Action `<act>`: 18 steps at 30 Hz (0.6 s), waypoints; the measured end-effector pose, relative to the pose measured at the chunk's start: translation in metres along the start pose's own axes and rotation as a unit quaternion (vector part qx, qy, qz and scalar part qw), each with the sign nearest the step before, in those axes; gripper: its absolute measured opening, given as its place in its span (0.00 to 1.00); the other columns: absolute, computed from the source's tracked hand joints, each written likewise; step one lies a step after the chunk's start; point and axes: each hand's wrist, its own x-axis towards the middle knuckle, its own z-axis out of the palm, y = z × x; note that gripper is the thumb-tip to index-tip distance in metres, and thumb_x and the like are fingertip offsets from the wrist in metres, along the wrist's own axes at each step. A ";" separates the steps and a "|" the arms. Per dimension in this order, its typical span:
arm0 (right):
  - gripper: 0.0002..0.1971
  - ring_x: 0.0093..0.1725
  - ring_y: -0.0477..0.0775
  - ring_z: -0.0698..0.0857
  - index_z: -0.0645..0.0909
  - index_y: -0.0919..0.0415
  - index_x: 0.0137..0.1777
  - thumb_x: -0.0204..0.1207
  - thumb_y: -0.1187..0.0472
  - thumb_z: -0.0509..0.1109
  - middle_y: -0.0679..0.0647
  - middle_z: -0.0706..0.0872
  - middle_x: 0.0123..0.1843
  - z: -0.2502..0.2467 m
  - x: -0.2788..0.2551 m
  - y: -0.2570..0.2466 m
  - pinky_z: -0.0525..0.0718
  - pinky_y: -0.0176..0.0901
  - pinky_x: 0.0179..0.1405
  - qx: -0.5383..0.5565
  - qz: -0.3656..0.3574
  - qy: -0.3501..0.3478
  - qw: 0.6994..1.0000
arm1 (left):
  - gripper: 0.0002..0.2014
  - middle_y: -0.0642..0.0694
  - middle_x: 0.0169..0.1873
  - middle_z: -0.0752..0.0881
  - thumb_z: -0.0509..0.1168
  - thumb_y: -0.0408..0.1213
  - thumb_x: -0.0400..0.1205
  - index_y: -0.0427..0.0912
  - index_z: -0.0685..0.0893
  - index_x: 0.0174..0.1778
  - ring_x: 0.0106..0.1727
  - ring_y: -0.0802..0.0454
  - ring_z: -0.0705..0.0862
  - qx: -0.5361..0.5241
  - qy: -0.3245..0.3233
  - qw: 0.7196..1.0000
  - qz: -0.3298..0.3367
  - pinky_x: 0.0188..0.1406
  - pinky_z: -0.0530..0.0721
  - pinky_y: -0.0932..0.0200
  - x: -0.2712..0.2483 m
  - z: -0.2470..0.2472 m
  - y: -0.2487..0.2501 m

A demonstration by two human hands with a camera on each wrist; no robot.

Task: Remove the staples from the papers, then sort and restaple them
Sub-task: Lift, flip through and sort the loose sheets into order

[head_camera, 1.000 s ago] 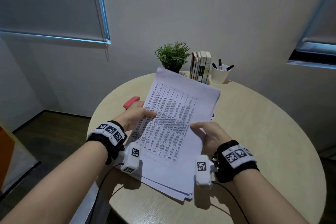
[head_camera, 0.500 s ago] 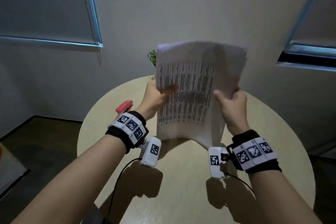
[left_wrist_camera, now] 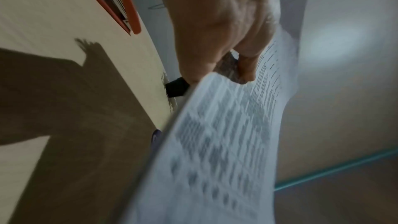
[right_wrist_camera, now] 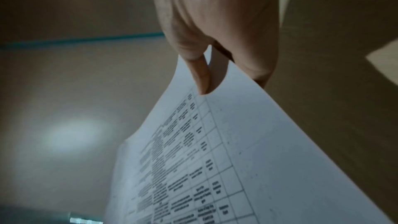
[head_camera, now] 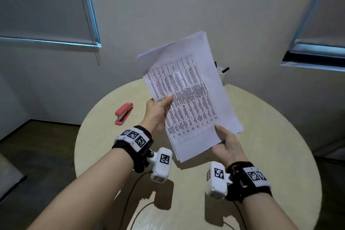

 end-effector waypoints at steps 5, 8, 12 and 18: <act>0.10 0.41 0.55 0.91 0.82 0.71 0.57 0.76 0.74 0.69 0.61 0.92 0.47 -0.003 0.006 -0.037 0.89 0.46 0.41 -0.151 -0.164 0.035 0.974 | 0.08 0.39 0.49 0.89 0.64 0.27 0.81 0.31 0.84 0.54 0.51 0.44 0.88 -0.034 -0.034 0.999 -0.019 0.58 0.85 0.46 0.003 -0.022 0.008; 0.11 0.42 0.58 0.88 0.82 0.73 0.56 0.74 0.76 0.71 0.60 0.90 0.44 -0.013 -0.001 -0.066 0.85 0.49 0.47 -0.221 -0.260 0.055 0.938 | 0.06 0.40 0.45 0.89 0.68 0.27 0.78 0.35 0.85 0.49 0.47 0.43 0.86 0.009 -0.039 0.999 0.001 0.51 0.86 0.49 0.013 -0.052 0.011; 0.08 0.53 0.60 0.84 0.83 0.65 0.48 0.71 0.72 0.75 0.65 0.87 0.54 -0.020 -0.007 -0.083 0.81 0.57 0.57 -0.270 -0.314 0.043 0.909 | 0.13 0.42 0.46 0.91 0.74 0.30 0.72 0.33 0.86 0.52 0.45 0.44 0.89 0.161 -0.099 0.982 0.026 0.40 0.87 0.56 0.009 -0.067 0.007; 0.09 0.42 0.51 0.84 0.86 0.62 0.48 0.70 0.71 0.77 0.51 0.90 0.41 -0.021 -0.023 -0.084 0.81 0.44 0.44 -0.351 -0.346 -0.004 0.870 | 0.19 0.42 0.48 0.91 0.78 0.36 0.71 0.36 0.86 0.56 0.50 0.49 0.90 0.212 -0.126 0.964 0.097 0.45 0.89 0.57 -0.002 -0.060 0.015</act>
